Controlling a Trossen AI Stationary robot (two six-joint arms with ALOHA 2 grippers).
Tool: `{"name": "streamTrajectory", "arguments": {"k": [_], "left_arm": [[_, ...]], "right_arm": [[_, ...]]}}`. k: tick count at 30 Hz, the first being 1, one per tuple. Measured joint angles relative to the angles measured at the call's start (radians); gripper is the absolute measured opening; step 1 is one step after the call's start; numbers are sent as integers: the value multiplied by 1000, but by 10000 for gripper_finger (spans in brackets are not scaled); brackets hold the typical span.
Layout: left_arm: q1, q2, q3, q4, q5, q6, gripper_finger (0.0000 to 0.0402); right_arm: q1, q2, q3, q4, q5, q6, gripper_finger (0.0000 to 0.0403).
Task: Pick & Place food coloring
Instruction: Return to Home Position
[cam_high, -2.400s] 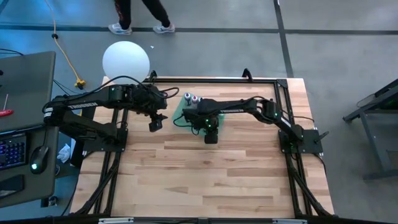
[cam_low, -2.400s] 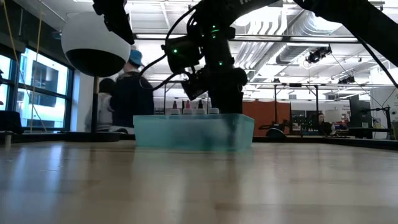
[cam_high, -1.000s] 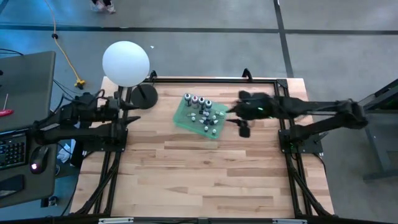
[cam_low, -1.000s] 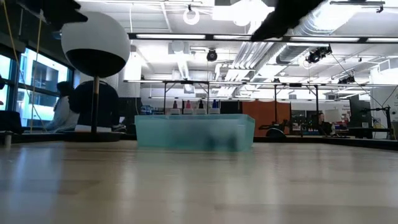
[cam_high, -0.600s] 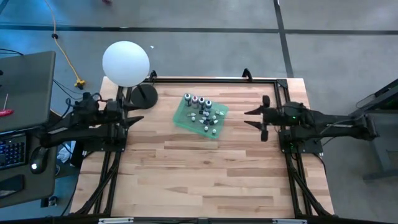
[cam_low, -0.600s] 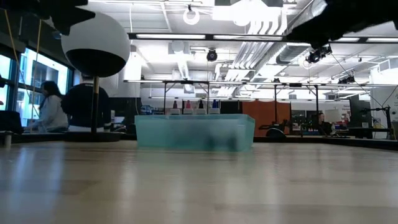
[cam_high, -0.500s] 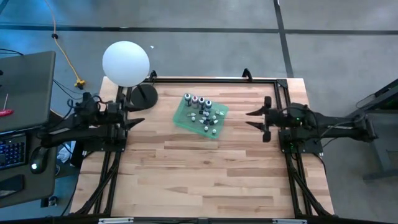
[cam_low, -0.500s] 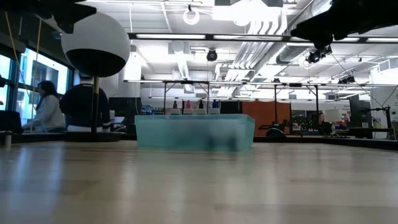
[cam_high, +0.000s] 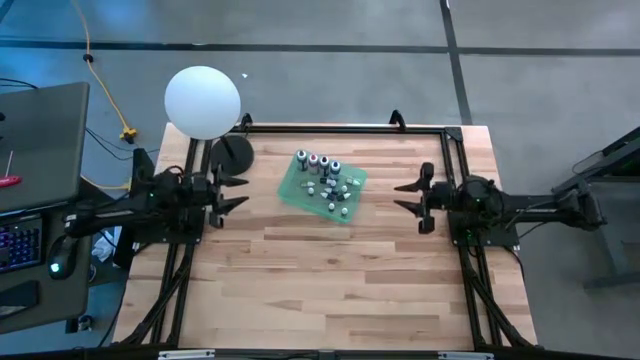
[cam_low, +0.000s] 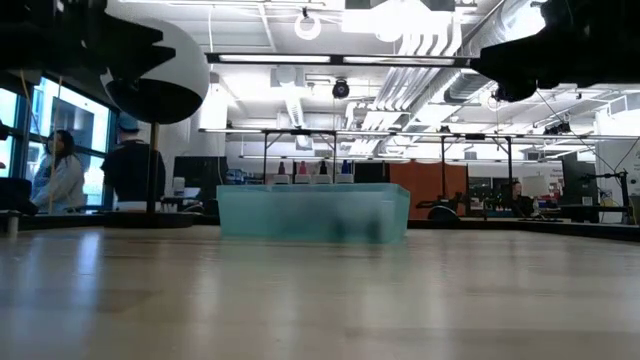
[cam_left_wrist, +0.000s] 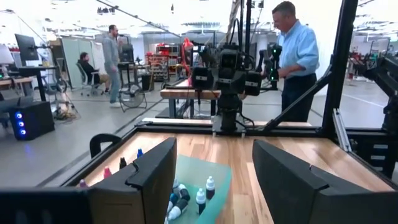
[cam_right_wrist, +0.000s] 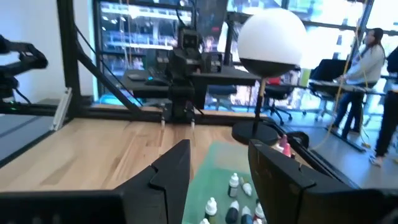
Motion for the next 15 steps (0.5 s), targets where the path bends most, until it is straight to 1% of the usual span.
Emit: {"name": "streamTrajectory", "arguments": {"k": [2, 6, 8, 11, 15], "left_arm": [[0, 0, -20, 15, 0, -2, 209], [0, -2, -62, 45, -1, -18, 209], [0, -7, -75, 45, -20, -19, 209], [0, -21, -89, 52, -50, -19, 209], [0, -51, -118, 104, -33, 3, 209]], "right_arm": [[0, 0, -22, 34, -12, 0, 154], [-1, 0, -39, 12, -11, -5, 154], [-1, 0, -39, 3, -1, -8, 153], [-1, -8, -39, -14, 19, -14, 154], [-1, -44, -39, -96, 87, -14, 152]]}}
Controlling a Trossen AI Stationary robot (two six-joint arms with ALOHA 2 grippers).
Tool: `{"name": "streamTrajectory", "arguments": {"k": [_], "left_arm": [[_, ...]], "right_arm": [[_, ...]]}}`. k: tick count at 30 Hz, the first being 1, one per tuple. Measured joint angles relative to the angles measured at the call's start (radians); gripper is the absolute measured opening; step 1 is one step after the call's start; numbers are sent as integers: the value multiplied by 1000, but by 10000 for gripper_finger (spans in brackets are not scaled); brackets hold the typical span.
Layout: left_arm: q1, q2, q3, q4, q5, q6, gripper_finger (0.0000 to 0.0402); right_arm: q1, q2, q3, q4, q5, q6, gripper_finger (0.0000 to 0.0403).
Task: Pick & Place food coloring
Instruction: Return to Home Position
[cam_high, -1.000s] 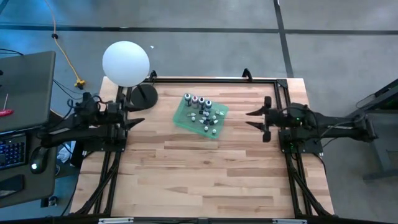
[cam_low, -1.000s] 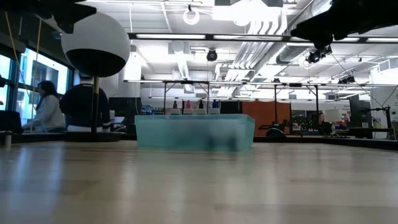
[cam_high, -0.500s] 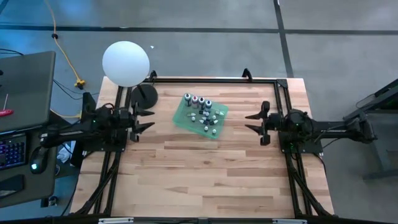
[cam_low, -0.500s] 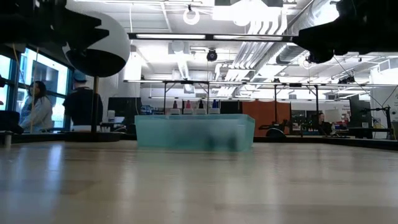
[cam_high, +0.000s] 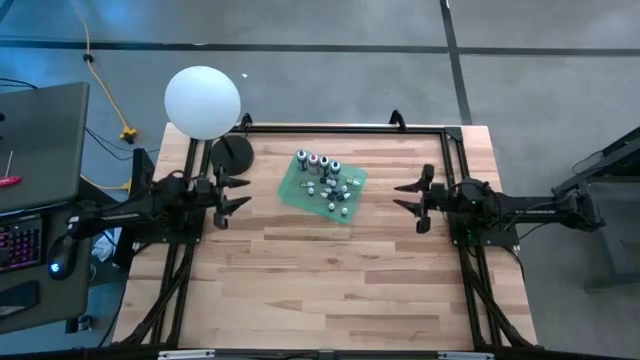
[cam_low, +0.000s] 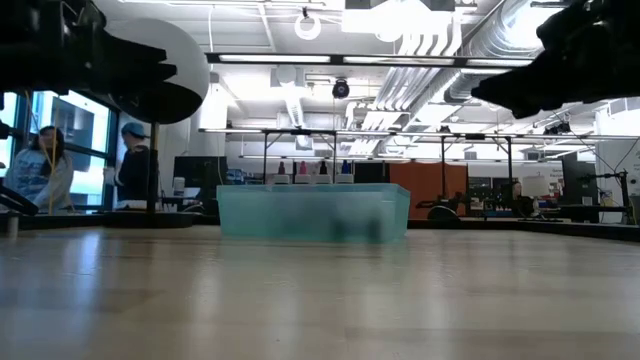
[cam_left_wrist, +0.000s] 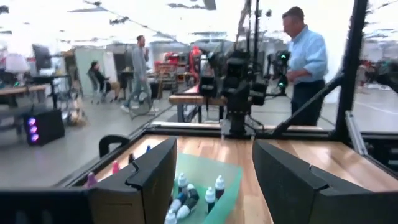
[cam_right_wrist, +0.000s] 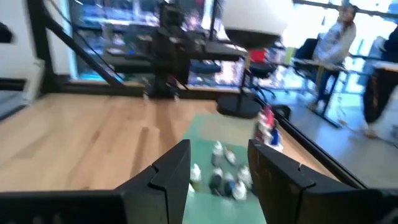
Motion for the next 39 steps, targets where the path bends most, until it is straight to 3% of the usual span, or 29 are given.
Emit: {"name": "streamTrajectory", "arguments": {"k": [15, 19, 39], "left_arm": [[0, -23, -14, -44, 42, 16, 209], [0, -23, -15, -77, 34, 16, 209], [0, -15, -16, -173, 40, 17, 209]], "right_arm": [[0, -41, -2, -42, -68, -20, 150], [0, -41, -68, 49, -71, -16, 151], [1, -40, -70, 40, 6, -41, 151]]}}
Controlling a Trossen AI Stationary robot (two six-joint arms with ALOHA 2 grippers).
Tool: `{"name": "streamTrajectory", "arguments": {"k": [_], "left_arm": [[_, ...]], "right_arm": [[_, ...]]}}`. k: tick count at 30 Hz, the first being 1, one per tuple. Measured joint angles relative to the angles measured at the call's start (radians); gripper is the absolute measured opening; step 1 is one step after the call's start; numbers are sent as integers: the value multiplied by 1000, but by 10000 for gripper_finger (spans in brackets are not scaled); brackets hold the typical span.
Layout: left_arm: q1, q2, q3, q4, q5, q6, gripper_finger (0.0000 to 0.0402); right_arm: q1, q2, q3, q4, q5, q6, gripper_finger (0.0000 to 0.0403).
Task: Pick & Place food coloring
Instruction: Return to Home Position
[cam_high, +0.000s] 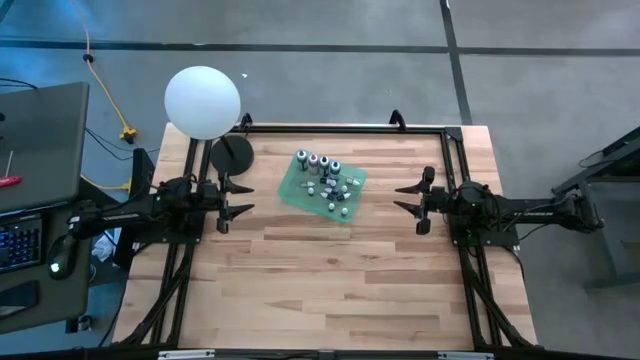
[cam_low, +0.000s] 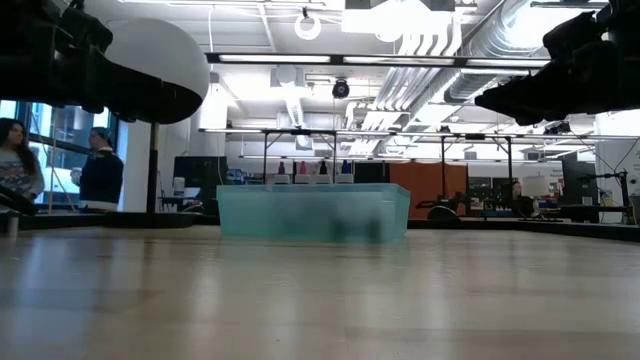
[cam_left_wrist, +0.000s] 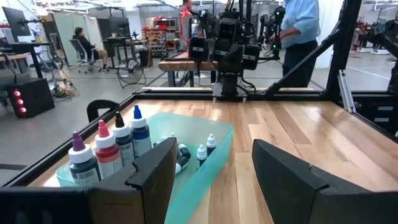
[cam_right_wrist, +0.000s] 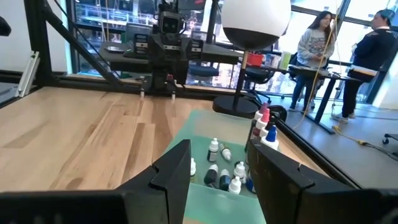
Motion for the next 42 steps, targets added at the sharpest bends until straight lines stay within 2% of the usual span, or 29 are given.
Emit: {"name": "streamTrajectory", "arguments": {"k": [24, 29, 35, 42], "left_arm": [[0, 7, 0, -3, -2, -18, 209], [0, 7, 0, -3, -2, -19, 209], [0, 7, 0, -3, -2, -19, 209], [0, 7, 0, -3, -3, -19, 209]], "right_arm": [[0, -9, -1, 0, 2, 2, 149], [0, -61, -1, -4, 2, 91, 151], [0, -144, -1, -145, 0, 124, 152], [0, -189, -1, -171, 0, 68, 152]]}}
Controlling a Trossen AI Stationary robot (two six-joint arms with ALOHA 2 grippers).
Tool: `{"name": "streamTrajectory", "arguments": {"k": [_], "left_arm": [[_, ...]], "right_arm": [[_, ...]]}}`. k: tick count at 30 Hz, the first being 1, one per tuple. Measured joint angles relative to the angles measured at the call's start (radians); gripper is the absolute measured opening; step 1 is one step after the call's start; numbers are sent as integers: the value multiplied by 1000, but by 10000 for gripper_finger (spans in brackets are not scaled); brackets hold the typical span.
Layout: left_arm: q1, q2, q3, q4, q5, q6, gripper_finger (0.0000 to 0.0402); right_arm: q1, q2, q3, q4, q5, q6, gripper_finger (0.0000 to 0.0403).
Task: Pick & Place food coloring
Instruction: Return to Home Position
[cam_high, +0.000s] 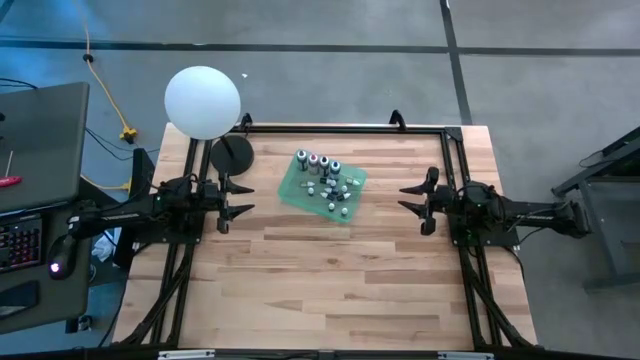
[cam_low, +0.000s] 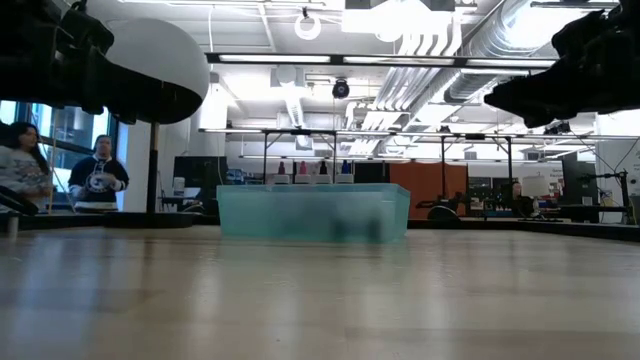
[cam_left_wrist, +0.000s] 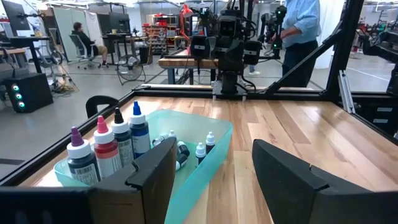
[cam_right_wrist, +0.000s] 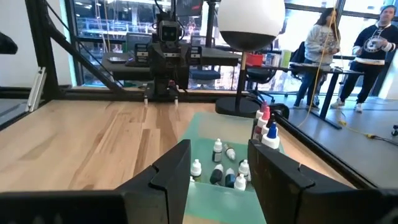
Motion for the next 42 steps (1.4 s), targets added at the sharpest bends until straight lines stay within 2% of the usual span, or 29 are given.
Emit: {"name": "streamTrajectory", "arguments": {"k": [8, 42], "left_arm": [[0, 0, 0, 0, 0, 0, 209], [0, 0, 0, 0, 0, 1, 209]], "right_arm": [[0, -50, 0, -67, 1, 38, 150], [0, -50, -1, -69, 1, 37, 151]]}}
